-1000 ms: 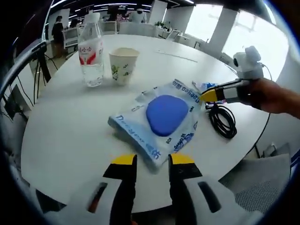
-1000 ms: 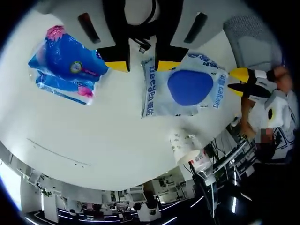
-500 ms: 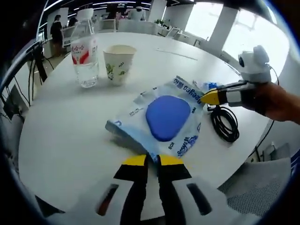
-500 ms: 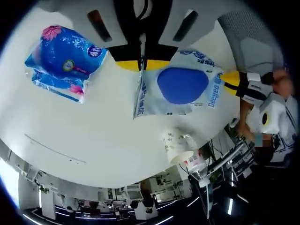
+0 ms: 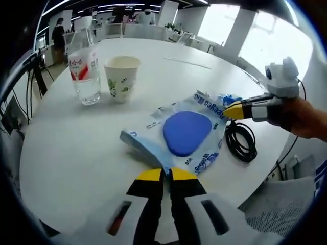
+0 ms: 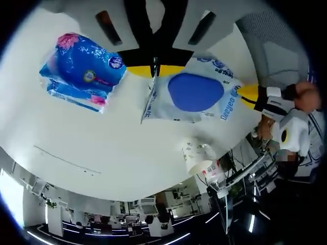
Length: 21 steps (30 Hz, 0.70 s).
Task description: Arrange the tabletop items into an orderly group along one side of the table until the central work area is clear of visible clutter.
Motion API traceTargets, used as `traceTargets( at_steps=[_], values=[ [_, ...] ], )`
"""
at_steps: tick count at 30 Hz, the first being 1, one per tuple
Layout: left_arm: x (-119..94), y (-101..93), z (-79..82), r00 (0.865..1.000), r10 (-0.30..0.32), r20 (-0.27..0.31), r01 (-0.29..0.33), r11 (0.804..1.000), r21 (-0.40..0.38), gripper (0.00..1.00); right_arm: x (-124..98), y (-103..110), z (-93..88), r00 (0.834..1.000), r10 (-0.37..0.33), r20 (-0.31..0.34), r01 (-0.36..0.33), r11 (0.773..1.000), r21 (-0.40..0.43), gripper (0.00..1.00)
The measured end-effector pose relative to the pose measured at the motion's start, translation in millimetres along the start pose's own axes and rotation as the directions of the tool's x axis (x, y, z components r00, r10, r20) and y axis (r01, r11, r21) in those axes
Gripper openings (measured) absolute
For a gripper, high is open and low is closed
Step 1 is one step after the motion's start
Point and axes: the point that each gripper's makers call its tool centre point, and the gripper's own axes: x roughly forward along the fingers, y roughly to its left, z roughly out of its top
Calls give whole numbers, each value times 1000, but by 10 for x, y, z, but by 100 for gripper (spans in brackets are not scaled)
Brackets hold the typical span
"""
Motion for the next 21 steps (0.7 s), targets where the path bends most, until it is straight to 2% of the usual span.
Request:
traceTargets(
  at_steps=[10,14,21],
  values=[
    [104,-111,237,1000,-22,2,21,998,58,1,-70,-191,50,999,-36,15,36,999,27,0],
    [182,-120,338,999,-32,13,31,999,19,0,-134,-282,29,999,-51,17,51,998,44,0],
    [258,-156,507,999,-39,20,38,998,57,0,-216,-354,-16,998,-64,20,62,996,62,0]
  ],
)
